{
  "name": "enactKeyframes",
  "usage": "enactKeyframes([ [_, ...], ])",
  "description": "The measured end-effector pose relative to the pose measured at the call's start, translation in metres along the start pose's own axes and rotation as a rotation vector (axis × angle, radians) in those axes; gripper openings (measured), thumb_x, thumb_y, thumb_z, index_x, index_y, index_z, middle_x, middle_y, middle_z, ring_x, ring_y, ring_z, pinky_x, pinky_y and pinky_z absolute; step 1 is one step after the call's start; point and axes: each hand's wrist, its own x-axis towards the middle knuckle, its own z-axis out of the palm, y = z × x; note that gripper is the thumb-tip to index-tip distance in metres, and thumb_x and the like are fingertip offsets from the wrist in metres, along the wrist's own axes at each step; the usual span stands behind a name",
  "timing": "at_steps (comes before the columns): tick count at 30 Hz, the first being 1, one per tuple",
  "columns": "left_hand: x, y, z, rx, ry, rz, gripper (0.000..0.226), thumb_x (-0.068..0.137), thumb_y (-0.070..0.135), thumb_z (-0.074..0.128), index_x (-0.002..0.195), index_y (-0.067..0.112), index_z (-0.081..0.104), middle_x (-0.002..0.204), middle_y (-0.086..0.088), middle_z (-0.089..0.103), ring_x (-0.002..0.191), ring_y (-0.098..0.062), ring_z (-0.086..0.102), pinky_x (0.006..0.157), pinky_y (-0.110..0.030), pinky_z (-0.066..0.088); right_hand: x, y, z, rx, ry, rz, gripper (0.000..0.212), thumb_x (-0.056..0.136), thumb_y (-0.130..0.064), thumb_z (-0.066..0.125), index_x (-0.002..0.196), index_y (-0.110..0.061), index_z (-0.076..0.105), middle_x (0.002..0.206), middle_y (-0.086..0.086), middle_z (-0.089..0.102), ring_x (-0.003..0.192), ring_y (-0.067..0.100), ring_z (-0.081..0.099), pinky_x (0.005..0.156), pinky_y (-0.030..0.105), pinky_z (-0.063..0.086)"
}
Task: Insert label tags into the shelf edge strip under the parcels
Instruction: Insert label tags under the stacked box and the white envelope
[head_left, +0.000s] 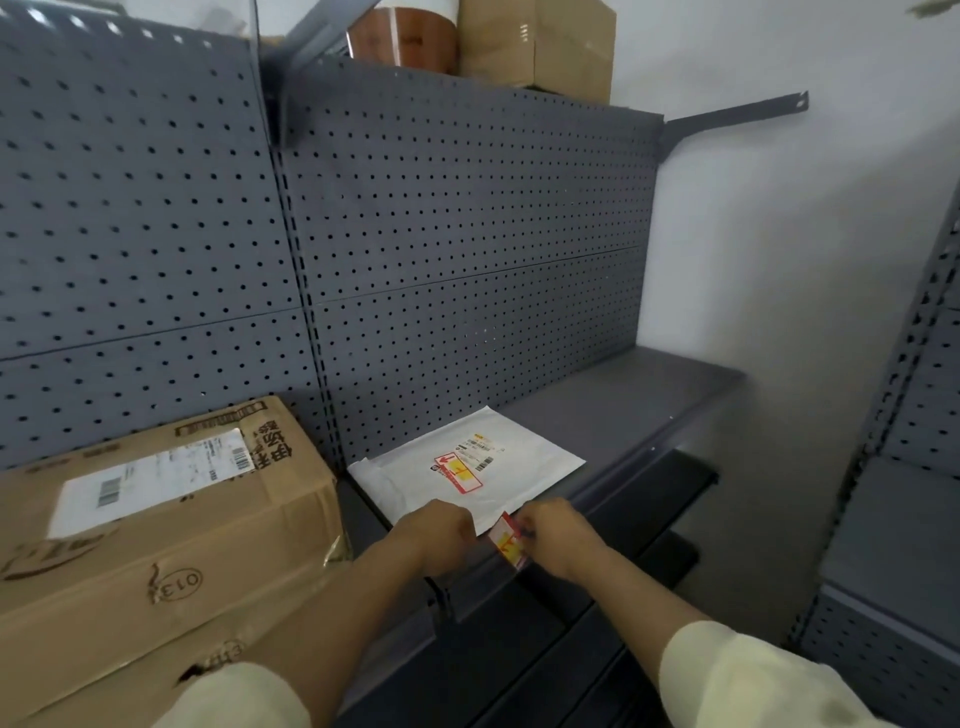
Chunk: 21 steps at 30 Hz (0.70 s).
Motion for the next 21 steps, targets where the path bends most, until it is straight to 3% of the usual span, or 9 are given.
enactKeyframes([
  [11, -0.005, -0.02, 0.008, 0.024, 0.002, -0.029, 0.032, 0.094, 0.009, 0.05, 0.123, 0.011, 0.062, 0.13, -0.012, 0.058, 0.113, -0.027, 0.058, 0.096, -0.035, 0.05, -0.005, -0.001, 0.011, 0.043, 0.145, -0.152, 0.021, 0.097, -0.022, 0.052, 0.11, -0.019, 0.068, 0.114, 0.003, 0.06, 0.103, 0.017, 0.058, 0.095, 0.03, 0.05],
  [17, -0.02, -0.025, 0.004, 0.062, 0.066, -0.052, 0.037, 0.094, 0.011, 0.051, 0.13, 0.017, 0.057, 0.137, -0.009, 0.051, 0.122, -0.025, 0.052, 0.102, -0.033, 0.045, -0.01, -0.023, -0.003, 0.152, 0.231, -0.245, 0.019, 0.099, -0.016, 0.048, 0.108, -0.015, 0.064, 0.109, 0.005, 0.063, 0.095, 0.015, 0.058, 0.086, 0.029, 0.054],
  [21, -0.051, -0.029, 0.014, 0.121, 0.169, -0.073, 0.035, 0.093, 0.015, 0.049, 0.128, 0.014, 0.057, 0.134, -0.01, 0.052, 0.12, -0.028, 0.052, 0.101, -0.037, 0.044, -0.021, -0.048, 0.016, 0.097, 0.364, -0.32, 0.02, 0.098, -0.012, 0.047, 0.107, -0.014, 0.064, 0.106, 0.006, 0.064, 0.098, 0.02, 0.054, 0.083, 0.035, 0.05],
])
